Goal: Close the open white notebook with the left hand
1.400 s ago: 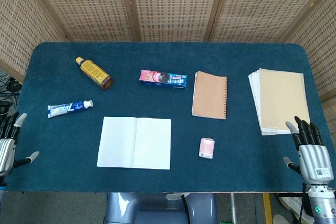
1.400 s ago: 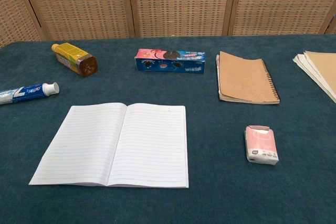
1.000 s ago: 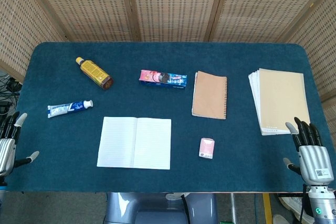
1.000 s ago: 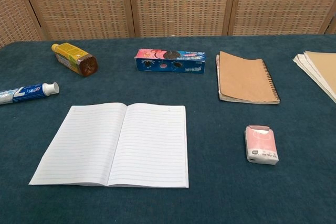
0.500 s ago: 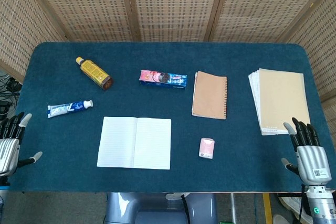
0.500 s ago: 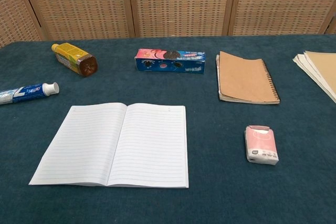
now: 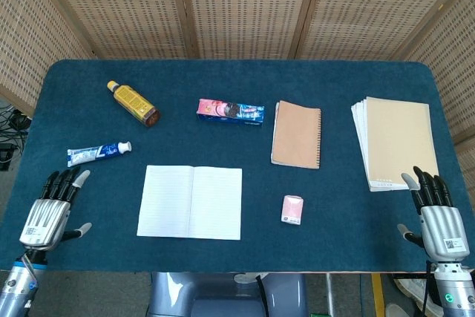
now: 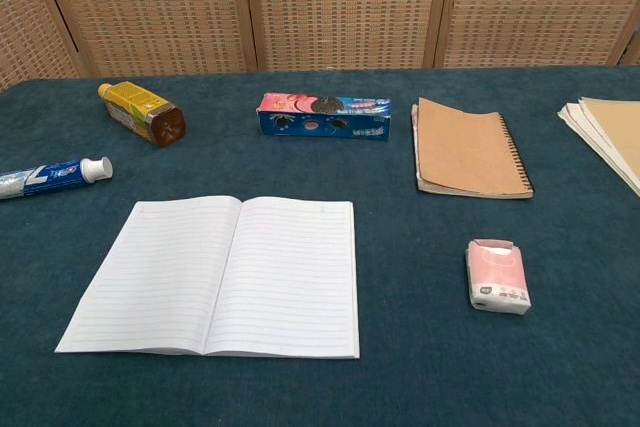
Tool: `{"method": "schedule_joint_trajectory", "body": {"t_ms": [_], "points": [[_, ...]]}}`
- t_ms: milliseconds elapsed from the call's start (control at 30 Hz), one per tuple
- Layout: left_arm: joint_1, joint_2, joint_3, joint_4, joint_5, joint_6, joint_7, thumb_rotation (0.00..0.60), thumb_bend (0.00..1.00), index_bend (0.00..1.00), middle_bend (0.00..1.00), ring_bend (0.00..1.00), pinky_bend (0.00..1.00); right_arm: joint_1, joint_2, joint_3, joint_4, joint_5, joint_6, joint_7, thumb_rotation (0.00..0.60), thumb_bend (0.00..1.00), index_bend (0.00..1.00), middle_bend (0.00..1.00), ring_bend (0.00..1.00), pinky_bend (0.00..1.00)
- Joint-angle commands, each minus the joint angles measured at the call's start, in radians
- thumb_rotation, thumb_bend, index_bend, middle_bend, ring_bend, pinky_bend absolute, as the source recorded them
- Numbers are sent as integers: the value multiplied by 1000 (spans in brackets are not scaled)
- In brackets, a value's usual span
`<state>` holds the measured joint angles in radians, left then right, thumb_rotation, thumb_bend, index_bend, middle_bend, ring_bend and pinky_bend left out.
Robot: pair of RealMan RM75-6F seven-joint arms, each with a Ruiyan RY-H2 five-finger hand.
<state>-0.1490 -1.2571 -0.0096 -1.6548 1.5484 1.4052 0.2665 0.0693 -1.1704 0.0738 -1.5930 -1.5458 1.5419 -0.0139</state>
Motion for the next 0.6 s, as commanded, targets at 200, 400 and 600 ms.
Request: {"method": "schedule_joint_trajectory", "body": {"t_ms": [200, 400, 600], "points": [[-60, -100, 21, -40, 46, -82, 154, 600, 255, 0, 0, 0, 0, 0, 1, -2, 0, -5, 1, 13, 600, 128, 0, 0, 0, 0], [-82, -162, 29, -49, 34, -126, 230, 600, 303, 0, 0, 0, 0, -1, 3, -1, 2, -6, 4, 28, 600, 128, 0, 0, 0, 0], [-99, -213, 33, -54, -9, -176, 304, 600, 302, 0, 0, 0, 0, -2, 6, 3, 1, -2, 8, 42, 600, 129, 13, 0, 0, 0]]}}
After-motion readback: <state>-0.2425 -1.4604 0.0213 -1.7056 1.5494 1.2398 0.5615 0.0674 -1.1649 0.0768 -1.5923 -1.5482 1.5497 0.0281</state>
